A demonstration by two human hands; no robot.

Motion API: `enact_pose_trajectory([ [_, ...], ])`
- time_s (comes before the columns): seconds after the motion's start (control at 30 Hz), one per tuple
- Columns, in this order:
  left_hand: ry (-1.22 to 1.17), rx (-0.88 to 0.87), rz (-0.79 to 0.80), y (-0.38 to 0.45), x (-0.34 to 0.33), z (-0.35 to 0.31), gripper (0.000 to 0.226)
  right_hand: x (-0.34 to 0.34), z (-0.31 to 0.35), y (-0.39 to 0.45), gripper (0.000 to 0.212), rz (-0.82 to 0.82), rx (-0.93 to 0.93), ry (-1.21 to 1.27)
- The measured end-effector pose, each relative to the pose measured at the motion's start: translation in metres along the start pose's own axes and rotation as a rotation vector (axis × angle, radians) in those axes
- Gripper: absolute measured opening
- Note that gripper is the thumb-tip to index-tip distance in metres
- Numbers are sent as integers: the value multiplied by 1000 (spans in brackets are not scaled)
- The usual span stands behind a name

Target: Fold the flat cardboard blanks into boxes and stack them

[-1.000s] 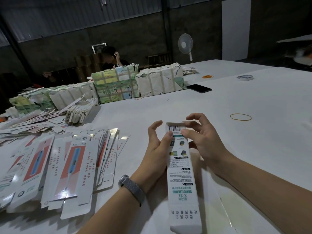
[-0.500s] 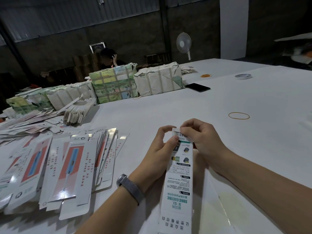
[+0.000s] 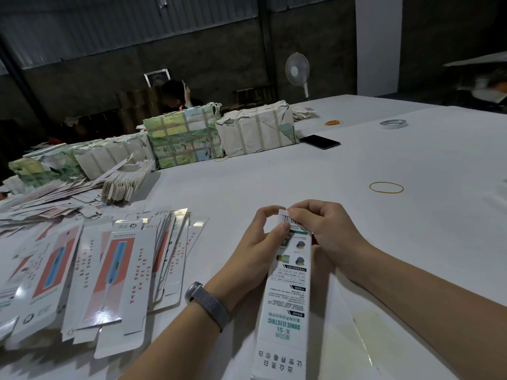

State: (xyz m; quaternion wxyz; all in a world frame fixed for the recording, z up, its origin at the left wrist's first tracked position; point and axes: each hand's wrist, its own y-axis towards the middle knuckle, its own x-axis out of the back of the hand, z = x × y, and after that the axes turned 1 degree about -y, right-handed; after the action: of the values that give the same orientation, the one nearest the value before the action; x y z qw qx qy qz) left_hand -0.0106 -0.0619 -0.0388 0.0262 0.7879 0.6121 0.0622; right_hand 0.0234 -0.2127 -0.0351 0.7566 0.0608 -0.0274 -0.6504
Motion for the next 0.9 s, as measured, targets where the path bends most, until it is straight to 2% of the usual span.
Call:
enact_pose_trajectory([
  [0.27, 25, 10, 45, 0, 3, 3, 27, 2, 4, 1, 22, -29, 28, -61],
  [0.43, 53, 5, 71, 0, 3, 2, 45, 3, 5, 1, 23, -45, 39, -64],
  [0.67, 108, -6, 54, -1, 4, 2, 35, 4, 3, 5, 35, -31, 42, -48],
  [0.9, 76, -37, 17, -1, 4, 2, 21, 8, -1, 7, 33, 37, 30, -25],
])
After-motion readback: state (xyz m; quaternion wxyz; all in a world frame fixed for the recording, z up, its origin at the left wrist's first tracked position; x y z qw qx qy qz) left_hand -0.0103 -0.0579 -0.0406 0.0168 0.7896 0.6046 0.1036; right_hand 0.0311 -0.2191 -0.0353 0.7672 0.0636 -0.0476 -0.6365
